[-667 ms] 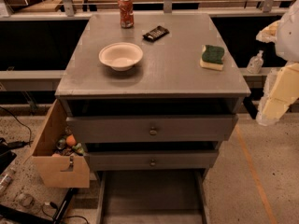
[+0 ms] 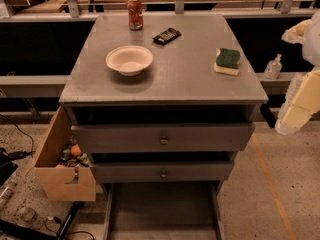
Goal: Place sponge into bottom drawer
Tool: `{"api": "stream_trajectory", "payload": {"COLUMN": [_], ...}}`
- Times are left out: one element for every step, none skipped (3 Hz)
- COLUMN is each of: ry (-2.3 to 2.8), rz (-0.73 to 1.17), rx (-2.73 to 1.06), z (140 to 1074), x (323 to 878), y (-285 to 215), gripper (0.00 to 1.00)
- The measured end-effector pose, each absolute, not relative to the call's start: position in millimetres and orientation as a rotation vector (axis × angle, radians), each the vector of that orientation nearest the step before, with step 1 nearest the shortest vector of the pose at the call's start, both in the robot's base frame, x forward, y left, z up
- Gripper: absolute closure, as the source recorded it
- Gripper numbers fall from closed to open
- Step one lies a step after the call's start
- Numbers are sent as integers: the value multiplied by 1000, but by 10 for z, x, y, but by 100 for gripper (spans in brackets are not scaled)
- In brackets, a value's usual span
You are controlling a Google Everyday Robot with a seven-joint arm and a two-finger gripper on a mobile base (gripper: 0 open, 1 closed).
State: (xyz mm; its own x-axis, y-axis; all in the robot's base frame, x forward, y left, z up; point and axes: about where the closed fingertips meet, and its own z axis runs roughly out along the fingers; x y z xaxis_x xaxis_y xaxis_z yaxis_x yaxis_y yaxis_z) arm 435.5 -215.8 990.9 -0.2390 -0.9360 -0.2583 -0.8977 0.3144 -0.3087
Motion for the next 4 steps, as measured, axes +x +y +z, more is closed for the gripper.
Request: {"api": "stream_trajectory", "payload": {"ry": [2158,2057,1972,1918], "rz": [-60,50,168,146], "rx": [-1468,-1263,-1031,-952], "z": [9833,9939,10009,10124], "x": [4464,4946,5513,5730], "y": [-2151,-2039,-1987,-2014], "gripper": [0,0,0,0]}}
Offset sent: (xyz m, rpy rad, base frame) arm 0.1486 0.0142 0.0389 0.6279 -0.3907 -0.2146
